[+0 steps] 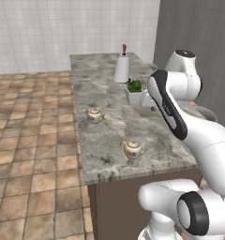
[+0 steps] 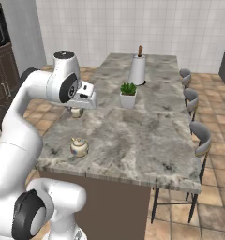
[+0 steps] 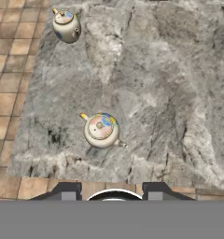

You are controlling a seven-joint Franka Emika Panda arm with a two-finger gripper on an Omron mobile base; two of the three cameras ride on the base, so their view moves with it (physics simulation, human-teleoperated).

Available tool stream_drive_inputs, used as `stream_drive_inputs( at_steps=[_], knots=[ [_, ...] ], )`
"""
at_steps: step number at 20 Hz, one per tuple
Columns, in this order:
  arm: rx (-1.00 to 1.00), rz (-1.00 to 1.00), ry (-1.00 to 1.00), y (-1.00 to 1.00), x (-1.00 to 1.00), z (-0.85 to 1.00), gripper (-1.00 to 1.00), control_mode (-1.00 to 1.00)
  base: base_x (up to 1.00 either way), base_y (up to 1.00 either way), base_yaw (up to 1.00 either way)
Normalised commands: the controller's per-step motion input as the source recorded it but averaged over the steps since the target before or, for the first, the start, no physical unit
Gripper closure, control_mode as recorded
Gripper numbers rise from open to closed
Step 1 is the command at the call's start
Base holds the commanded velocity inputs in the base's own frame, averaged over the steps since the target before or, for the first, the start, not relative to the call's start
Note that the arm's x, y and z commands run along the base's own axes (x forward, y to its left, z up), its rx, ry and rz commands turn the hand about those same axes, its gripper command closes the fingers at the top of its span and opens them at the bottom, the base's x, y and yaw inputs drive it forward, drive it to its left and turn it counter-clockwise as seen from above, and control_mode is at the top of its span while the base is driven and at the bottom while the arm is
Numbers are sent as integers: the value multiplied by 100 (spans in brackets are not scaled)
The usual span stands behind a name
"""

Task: Pick the teapot and teapot and place them in the sink. Then turn on the water.

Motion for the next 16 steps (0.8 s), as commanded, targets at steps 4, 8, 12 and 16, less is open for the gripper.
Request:
stream_drive_inputs(
  at_steps=[4, 8, 12, 16],
  knots=[
    [1, 0, 0, 0, -18, -21, -100, -100, 0, 0, 0],
    [0, 0, 6, 0, -18, -62, -100, -100, 0, 0, 0],
    [-5, 0, 7, 0, 0, -90, -100, -100, 0, 0, 0],
    [-18, 5, 15, 29, 9, -90, -100, -100, 0, 0, 0]
  ],
)
